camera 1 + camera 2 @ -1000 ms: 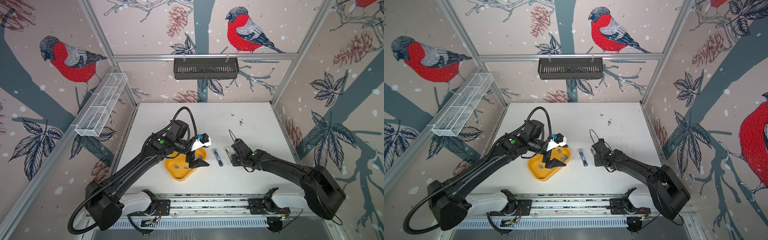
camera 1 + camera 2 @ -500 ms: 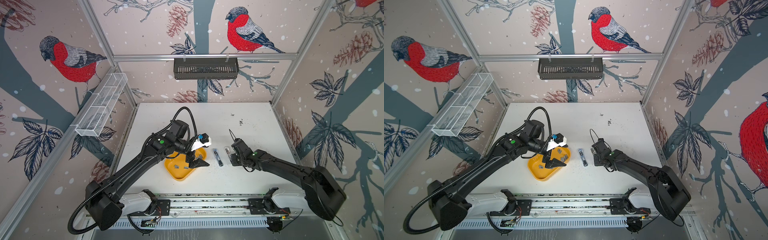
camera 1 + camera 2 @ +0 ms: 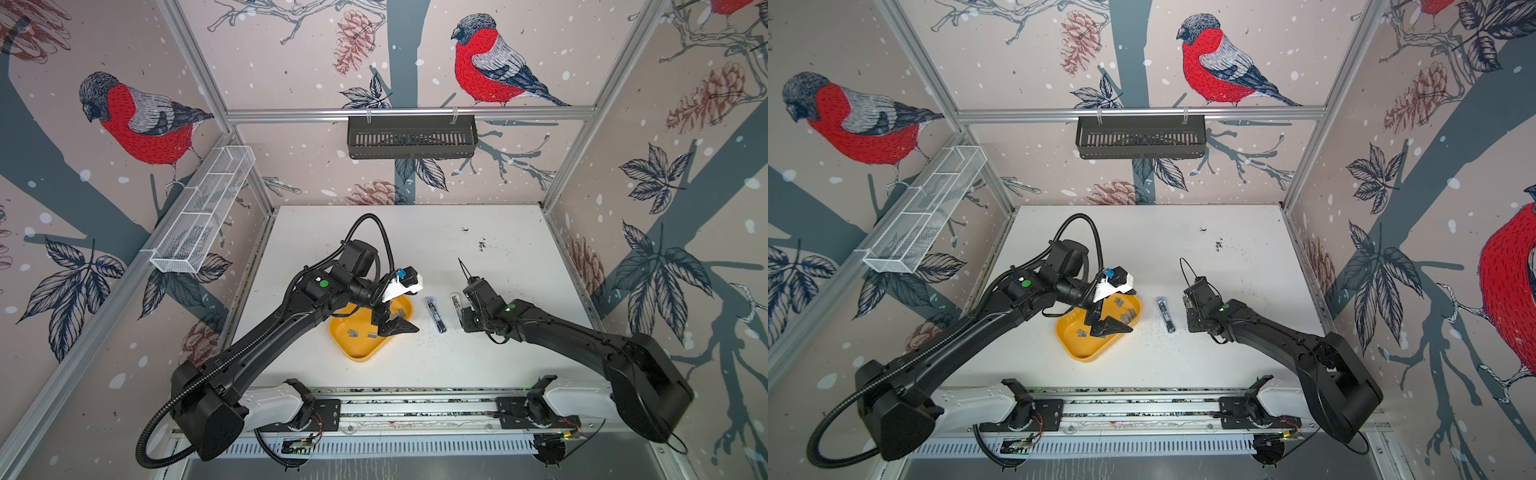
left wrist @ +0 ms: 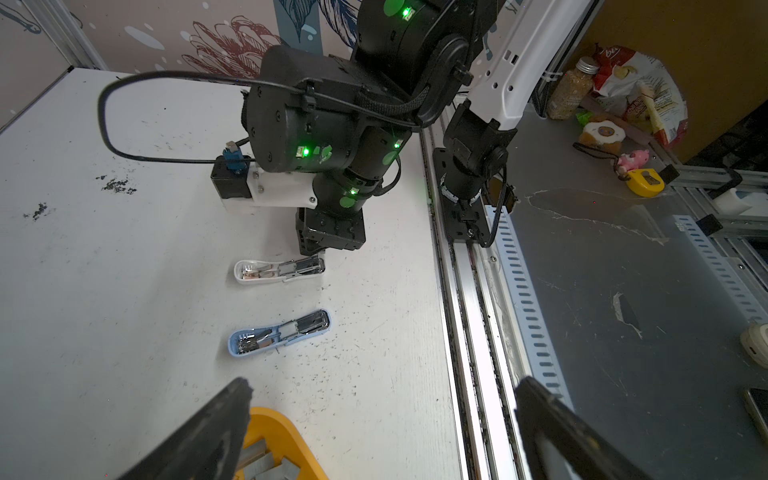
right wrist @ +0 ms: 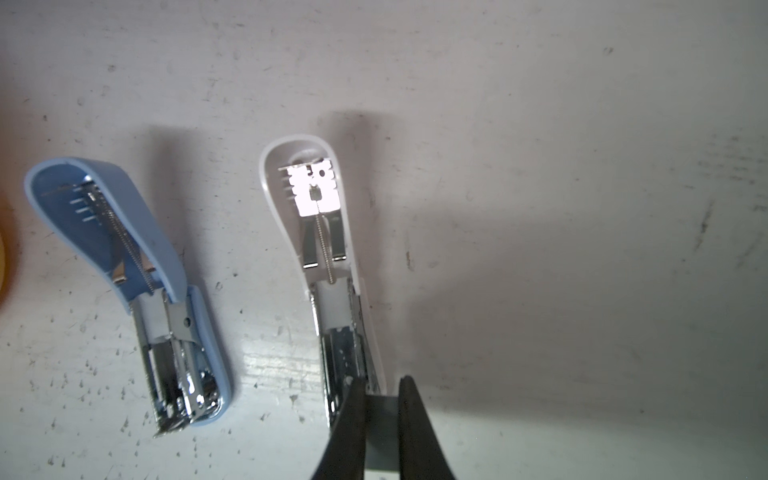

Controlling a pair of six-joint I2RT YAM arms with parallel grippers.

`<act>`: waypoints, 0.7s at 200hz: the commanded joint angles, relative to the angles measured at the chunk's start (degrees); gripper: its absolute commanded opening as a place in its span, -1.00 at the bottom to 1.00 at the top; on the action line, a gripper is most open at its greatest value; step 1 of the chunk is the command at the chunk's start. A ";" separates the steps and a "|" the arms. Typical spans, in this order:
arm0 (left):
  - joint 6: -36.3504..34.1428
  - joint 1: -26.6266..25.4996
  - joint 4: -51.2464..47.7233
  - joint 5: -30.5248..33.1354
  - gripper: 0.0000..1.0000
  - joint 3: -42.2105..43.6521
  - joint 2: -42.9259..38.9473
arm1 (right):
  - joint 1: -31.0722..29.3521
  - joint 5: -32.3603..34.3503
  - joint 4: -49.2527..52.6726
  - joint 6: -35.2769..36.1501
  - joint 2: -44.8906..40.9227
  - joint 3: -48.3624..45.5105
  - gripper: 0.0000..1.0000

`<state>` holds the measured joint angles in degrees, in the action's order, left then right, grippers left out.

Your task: Load the staples into the stapler

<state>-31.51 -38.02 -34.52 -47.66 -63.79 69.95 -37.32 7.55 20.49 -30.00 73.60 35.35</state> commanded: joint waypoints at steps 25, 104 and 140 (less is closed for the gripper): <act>-0.71 0.03 0.33 -0.94 0.97 -0.51 0.09 | -0.03 1.82 -0.19 -0.22 -1.34 0.23 -0.71; -0.61 0.08 0.68 -1.38 0.97 -0.38 0.01 | -1.78 2.21 -4.25 -0.36 -4.66 0.82 -0.71; -0.57 0.05 0.69 -1.40 0.97 -0.39 0.17 | -3.40 5.10 -3.68 -3.23 -3.55 1.74 -0.71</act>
<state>-31.51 -38.02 -34.50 -47.81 -63.79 70.06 -40.10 10.04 17.52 -30.57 69.49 36.49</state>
